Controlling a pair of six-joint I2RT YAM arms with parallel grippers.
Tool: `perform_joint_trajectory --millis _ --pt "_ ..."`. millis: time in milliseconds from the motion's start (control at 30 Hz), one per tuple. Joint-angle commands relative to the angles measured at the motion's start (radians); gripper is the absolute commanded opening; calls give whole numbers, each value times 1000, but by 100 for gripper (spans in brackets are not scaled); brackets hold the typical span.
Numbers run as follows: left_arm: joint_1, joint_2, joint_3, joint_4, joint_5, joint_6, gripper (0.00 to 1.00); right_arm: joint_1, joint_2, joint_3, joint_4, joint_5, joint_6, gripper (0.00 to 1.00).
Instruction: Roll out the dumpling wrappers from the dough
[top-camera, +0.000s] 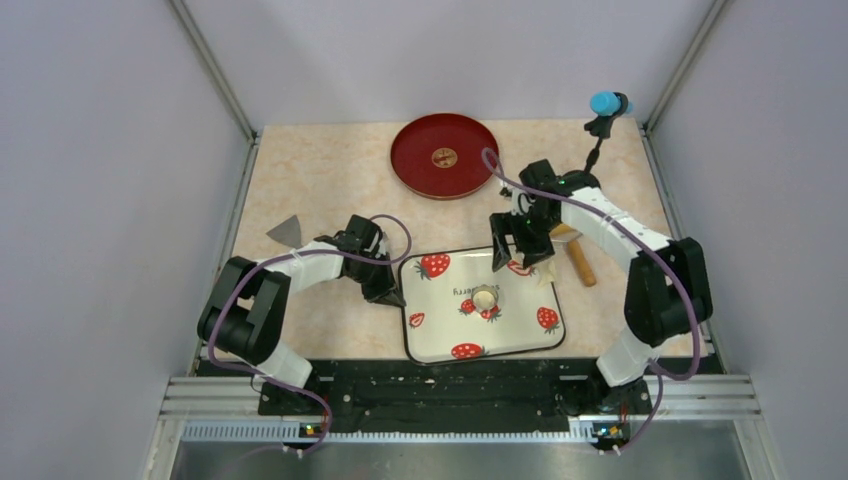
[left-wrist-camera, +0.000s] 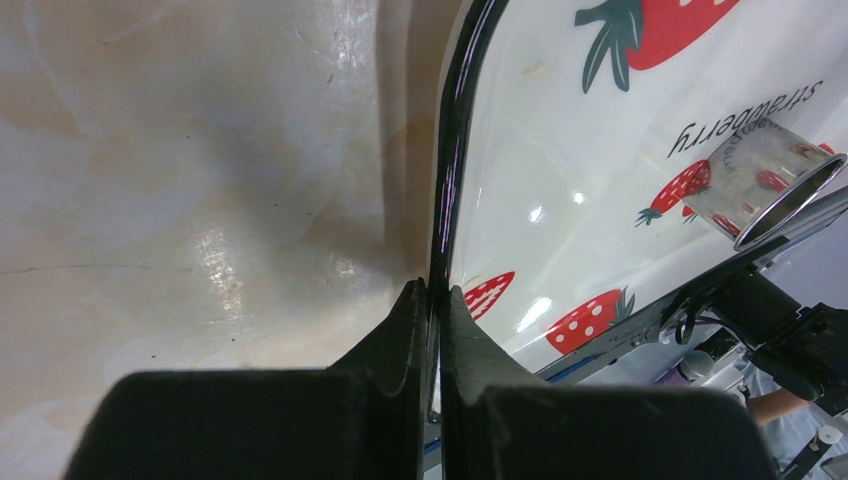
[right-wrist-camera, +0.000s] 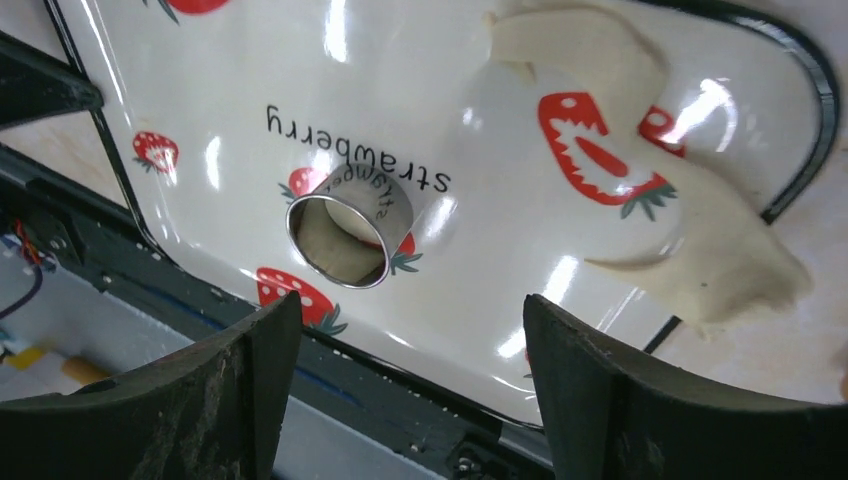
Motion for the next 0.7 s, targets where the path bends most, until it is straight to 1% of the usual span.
perform_joint_trajectory --millis 0,133,200,300,400,667 --pt "10 42 -34 -30 -143 36 0 50 61 -38 27 -68 9 77" --pt "10 45 -31 -32 -142 36 0 70 113 -60 37 -82 9 69" --pt "9 46 -30 -34 -141 37 0 77 141 -67 41 -93 6 63" --pt "9 48 -28 -35 -143 38 0 84 171 -81 53 -116 -2 57" --pt "9 49 -26 -37 -142 41 0 93 197 -86 61 -127 -3 52" --pt "8 50 -26 -38 -142 41 0 115 243 -77 72 -154 -8 33"
